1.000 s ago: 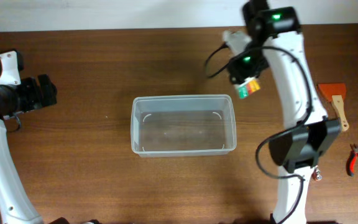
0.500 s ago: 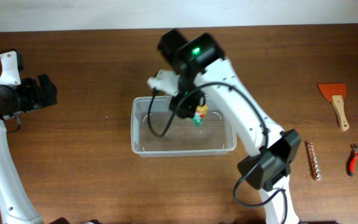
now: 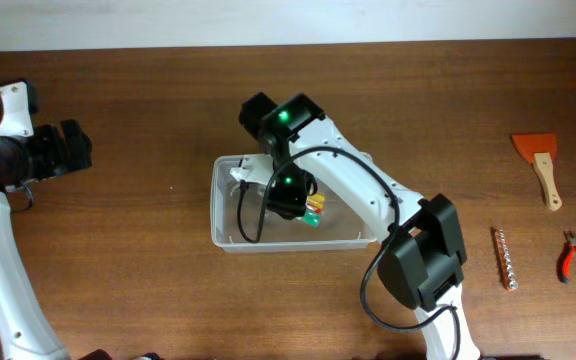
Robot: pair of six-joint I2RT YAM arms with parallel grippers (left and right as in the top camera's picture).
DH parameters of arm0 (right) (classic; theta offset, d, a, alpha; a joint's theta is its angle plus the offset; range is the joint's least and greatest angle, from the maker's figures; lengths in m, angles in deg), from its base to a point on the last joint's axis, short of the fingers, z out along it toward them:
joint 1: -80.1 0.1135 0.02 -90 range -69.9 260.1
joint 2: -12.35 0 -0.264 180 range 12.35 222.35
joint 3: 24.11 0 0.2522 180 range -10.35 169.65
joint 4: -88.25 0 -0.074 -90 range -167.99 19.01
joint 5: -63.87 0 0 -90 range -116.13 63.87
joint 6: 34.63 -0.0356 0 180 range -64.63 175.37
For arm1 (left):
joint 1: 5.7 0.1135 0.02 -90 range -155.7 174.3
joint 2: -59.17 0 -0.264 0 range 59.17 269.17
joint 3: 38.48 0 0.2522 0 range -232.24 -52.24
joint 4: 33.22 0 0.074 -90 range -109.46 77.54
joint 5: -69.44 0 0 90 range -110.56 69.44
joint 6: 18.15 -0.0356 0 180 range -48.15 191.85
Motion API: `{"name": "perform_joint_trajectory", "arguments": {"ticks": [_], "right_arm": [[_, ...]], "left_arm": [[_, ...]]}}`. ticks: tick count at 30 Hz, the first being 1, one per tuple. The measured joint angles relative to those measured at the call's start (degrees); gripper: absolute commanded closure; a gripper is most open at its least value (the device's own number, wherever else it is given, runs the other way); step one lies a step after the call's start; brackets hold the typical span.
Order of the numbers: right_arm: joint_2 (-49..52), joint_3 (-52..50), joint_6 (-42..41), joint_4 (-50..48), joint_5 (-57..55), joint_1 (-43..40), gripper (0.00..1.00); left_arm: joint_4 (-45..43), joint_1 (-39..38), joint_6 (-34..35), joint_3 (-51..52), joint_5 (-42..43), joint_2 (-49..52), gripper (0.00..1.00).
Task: Pack container
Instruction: 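Lift the blister pack and carry it left over the container, then release the blister pack into the container and move the right gripper right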
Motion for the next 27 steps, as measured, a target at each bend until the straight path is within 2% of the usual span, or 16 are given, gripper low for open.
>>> {"name": "perform_joint_trajectory", "arguments": {"ticks": [3, 10, 20, 22, 25, 27], "right_arm": [[0.0, -3.19, 0.09, -2.05, 0.02, 0.0, 0.34], [0.02, -7.78, 0.61, -6.73, 0.0, 0.0, 0.25], [0.02, -10.56, 0.07, -8.7, 0.02, -0.72, 0.23], [0.02, -10.23, -1.09, -8.39, 0.0, -1.14, 0.18], [0.02, -7.04, -3.48, -5.2, -0.04, -1.79, 0.01], [0.02, -2.01, -4.63, -1.4, -0.17, -2.29, 0.01]], "left_arm": [[0.02, 0.0, 0.0, 0.0, 0.0, 0.02, 0.01], [0.02, 0.0, 0.0, 0.0, 0.0, 0.02, 0.01], [0.02, 0.0, 0.0, 0.0, 0.0, 0.02, 0.01], [0.02, 0.0, 0.0, 0.0, 0.0, 0.02, 0.01], [0.02, 0.0, 0.0, 0.0, 0.0, 0.02, 0.01], [-0.02, 0.0, 0.0, 0.0, -0.02, 0.02, 0.01]]}}
